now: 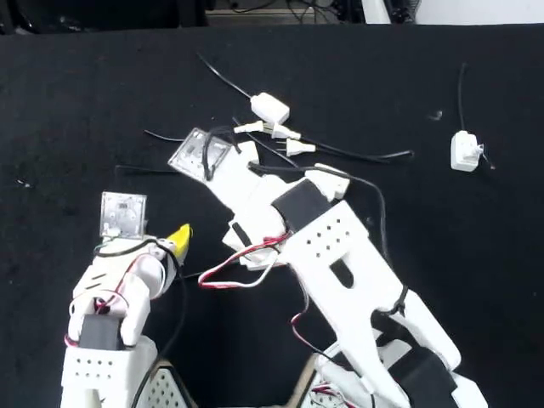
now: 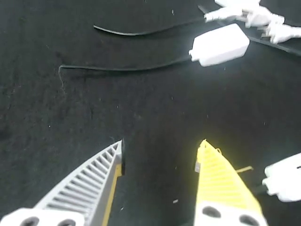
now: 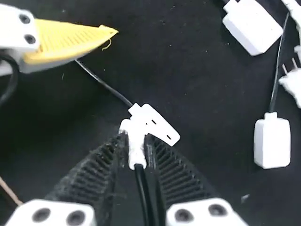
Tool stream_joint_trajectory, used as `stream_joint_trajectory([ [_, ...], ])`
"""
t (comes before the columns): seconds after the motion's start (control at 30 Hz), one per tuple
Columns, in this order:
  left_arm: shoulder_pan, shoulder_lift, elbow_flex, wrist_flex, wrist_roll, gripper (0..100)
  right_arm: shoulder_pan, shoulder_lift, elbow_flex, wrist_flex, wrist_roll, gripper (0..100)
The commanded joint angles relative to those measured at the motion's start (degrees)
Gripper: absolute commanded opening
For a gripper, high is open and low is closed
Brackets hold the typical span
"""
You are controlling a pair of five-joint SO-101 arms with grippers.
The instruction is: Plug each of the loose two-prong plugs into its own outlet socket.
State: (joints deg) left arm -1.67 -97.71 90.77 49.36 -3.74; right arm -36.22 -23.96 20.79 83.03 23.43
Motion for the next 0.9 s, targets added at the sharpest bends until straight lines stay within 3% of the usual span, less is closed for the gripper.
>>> stream_joint_trajectory([
  [0.0, 0.7, 11.9, -8.7, 0.3, -4.0, 25, 3.4, 0.2, -3.1, -0.2, 7.4, 1.1],
  [0.17, 0.2, 28.9, -13.4, 4.8, -9.7, 25, 11.0, 0.4, -0.7, -4.0, 23.4, 1.1],
  [0.3, 0.4, 37.2, -13.5, 3.4, -8.7, 25, 13.0, 0.7, 2.7, -4.7, 35.2, 1.1],
  [0.87, 4.6, 38.9, -9.3, -0.4, -8.7, 25, 11.3, 2.9, 9.9, -11.6, 51.3, 1.1],
])
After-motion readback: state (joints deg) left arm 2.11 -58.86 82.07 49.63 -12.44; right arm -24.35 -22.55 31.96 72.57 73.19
